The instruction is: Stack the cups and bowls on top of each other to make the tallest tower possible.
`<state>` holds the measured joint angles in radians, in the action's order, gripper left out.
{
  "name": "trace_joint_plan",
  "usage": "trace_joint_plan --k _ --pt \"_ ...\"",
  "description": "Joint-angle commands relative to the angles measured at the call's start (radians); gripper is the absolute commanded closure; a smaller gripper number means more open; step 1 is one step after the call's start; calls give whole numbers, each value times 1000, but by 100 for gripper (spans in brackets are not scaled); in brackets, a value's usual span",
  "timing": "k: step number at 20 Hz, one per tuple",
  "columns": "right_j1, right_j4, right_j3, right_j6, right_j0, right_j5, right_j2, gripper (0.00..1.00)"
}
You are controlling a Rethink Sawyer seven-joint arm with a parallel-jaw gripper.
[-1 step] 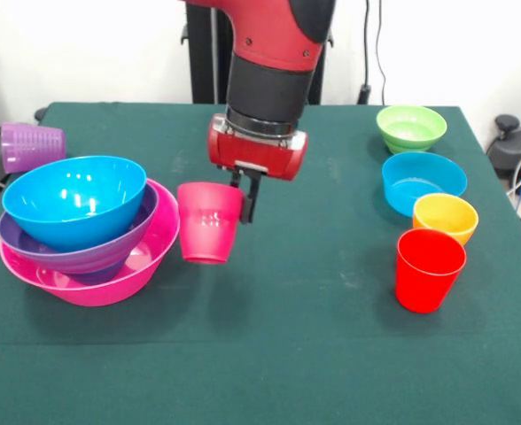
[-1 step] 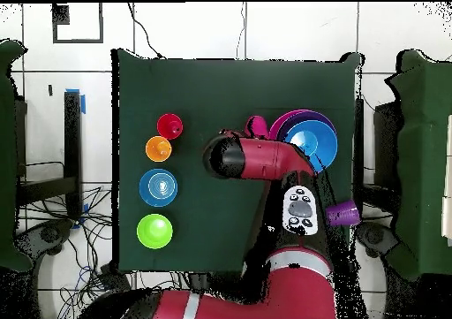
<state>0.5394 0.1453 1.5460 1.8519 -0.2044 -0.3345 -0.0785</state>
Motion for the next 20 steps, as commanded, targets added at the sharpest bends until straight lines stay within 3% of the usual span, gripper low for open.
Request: trace_joint_plan --k 1,5,11,20 --pt "96 -64 99 -20 -94 -188 207 100" --pt "118 -186 176 37 -166 -236 328 100" --pt "130 -299 238 75 -205 -255 402 100" --pt "135 -378 254 59 -243 -301 453 100"
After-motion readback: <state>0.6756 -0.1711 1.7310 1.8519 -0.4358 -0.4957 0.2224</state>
